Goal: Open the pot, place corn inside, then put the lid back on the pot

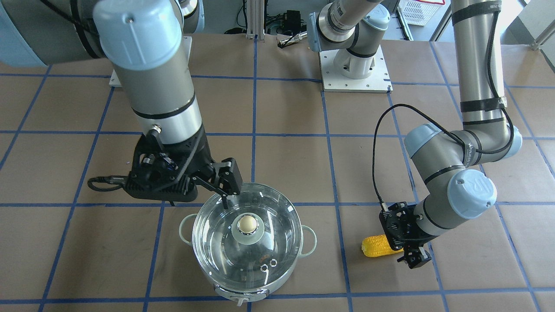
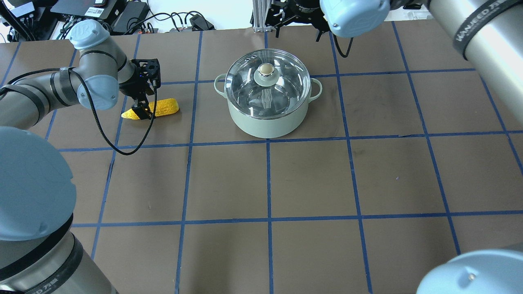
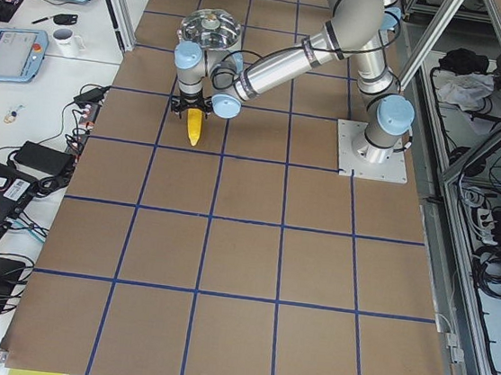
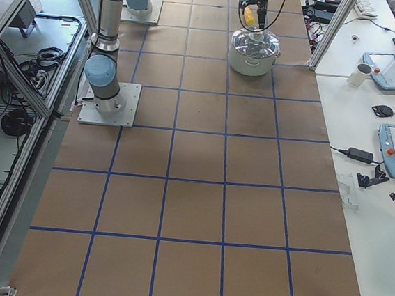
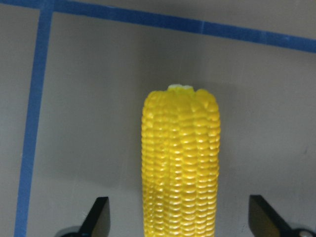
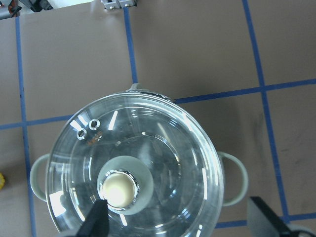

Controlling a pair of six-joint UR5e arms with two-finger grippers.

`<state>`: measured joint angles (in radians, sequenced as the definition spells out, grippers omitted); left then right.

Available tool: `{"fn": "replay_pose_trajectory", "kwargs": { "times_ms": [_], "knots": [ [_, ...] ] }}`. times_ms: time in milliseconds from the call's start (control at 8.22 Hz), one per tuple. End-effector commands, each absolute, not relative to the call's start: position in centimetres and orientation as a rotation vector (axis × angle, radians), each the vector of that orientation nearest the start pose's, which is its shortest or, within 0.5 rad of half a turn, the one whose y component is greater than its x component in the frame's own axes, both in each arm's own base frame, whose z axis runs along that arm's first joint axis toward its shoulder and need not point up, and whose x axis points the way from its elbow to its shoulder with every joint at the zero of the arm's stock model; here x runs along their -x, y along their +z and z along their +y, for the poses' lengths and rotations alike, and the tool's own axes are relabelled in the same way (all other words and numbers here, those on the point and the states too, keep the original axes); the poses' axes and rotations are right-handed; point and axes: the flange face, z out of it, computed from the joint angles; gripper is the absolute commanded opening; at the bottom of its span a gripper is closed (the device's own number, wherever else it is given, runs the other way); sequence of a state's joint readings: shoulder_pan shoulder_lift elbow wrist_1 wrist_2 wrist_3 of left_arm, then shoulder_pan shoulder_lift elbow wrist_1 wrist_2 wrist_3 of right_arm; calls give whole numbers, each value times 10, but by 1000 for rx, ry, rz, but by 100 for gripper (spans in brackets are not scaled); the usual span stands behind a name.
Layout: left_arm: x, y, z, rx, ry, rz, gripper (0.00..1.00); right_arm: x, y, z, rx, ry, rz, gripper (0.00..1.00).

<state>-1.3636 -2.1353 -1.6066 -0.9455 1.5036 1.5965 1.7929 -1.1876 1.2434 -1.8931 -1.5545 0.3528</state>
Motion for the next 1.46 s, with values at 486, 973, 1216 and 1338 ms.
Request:
{"fn": "replay_pose_trajectory", "kwargs": {
  "times_ms": [486, 973, 1216, 1338],
  "knots": [
    [-1, 182, -667, -2077, -32, 2393, 93, -342, 372, -631, -22, -349, 3060, 100],
    [-5, 202, -666, -2038, 1, 2363, 0, -344, 356, -634, -70, -312, 3053, 100],
    [-7, 231, -664, -1984, -11, 2342, 0, -347, 351, -634, -58, -310, 3054, 96],
    [-7, 246, -663, -1973, -21, 2328, 0, -348, 351, -635, -65, -324, 3046, 92]
  ]
}}
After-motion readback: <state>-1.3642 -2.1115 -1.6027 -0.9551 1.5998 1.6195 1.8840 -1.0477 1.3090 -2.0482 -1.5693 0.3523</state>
